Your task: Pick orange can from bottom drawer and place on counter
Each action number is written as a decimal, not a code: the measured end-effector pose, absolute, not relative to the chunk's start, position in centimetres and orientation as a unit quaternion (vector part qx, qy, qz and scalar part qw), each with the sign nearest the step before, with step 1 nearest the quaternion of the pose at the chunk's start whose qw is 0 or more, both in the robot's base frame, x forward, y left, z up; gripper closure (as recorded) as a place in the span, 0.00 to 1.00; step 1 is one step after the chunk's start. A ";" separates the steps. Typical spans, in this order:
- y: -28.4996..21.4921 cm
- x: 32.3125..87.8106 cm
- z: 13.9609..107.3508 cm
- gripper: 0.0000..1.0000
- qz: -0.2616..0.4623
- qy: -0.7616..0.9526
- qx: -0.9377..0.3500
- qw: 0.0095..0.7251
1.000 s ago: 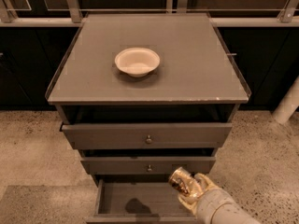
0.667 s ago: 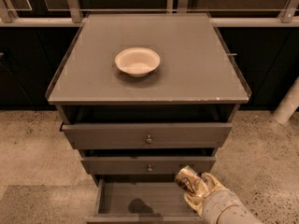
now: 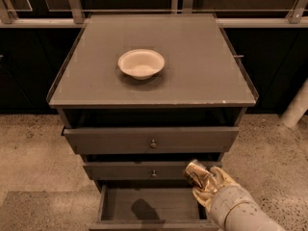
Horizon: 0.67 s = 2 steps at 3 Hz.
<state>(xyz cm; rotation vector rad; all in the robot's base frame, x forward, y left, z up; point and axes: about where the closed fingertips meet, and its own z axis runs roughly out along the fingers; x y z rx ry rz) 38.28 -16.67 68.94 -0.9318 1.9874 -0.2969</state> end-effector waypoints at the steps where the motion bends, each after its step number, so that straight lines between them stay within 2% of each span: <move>1: -16.8 41.0 75.8 1.00 -0.182 0.759 -0.406 0.476; 2: -16.2 44.7 83.2 1.00 -0.219 0.714 -0.421 0.515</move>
Offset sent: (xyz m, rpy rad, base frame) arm 0.0898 0.0023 0.2151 -0.2299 -0.3649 0.1082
